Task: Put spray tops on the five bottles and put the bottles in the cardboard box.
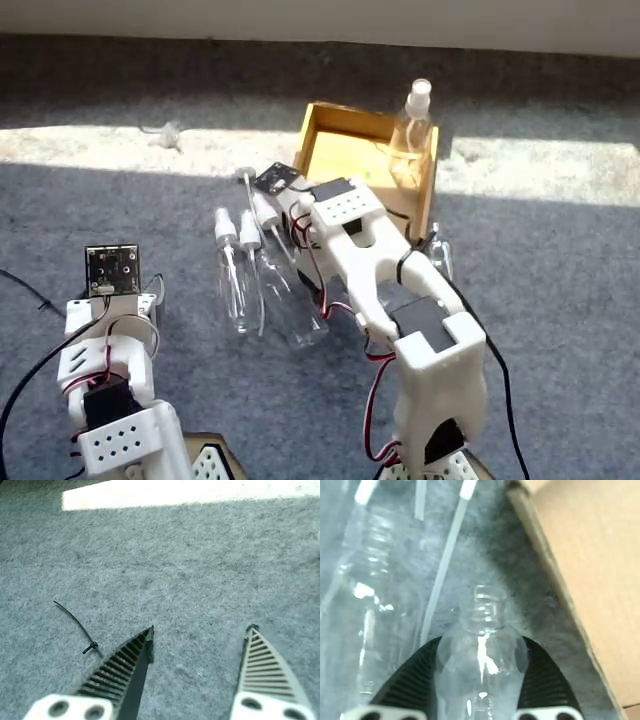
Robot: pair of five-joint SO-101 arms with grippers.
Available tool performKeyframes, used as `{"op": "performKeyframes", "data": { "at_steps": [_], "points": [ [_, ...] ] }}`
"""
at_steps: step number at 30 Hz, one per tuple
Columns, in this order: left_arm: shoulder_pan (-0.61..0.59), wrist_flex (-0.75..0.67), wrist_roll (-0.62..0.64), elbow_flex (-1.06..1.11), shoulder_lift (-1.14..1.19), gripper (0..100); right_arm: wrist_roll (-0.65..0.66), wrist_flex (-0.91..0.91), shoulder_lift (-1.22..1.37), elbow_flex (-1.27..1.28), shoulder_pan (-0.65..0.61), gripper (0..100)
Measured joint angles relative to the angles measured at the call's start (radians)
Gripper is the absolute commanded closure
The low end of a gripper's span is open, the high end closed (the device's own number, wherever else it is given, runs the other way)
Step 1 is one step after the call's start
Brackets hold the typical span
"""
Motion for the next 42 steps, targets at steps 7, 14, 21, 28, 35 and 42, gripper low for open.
{"op": "performKeyframes", "data": {
  "at_steps": [7,14,21,28,35,42],
  "points": [
    [0.000,0.000,-0.006,0.000,0.000,74,-0.103,-0.014,-0.218,0.095,0.071,99.5],
    [0.000,0.063,-0.037,-0.015,0.002,74,-0.147,-0.187,-0.592,0.456,0.072,99.5],
    [0.055,0.221,-0.037,-0.241,0.002,74,-0.178,-0.328,-0.973,0.821,0.072,99.5],
    [0.184,0.433,-0.040,-0.663,0.213,74,-0.218,-0.489,-1.329,1.157,0.072,99.5],
    [0.321,0.519,0.091,-1.123,0.807,74,-0.218,-0.508,-1.553,1.309,0.072,99.5],
    [0.368,0.519,0.327,-1.481,1.369,74,-0.218,-0.508,-1.579,1.332,0.071,99.5]
  ]
}}
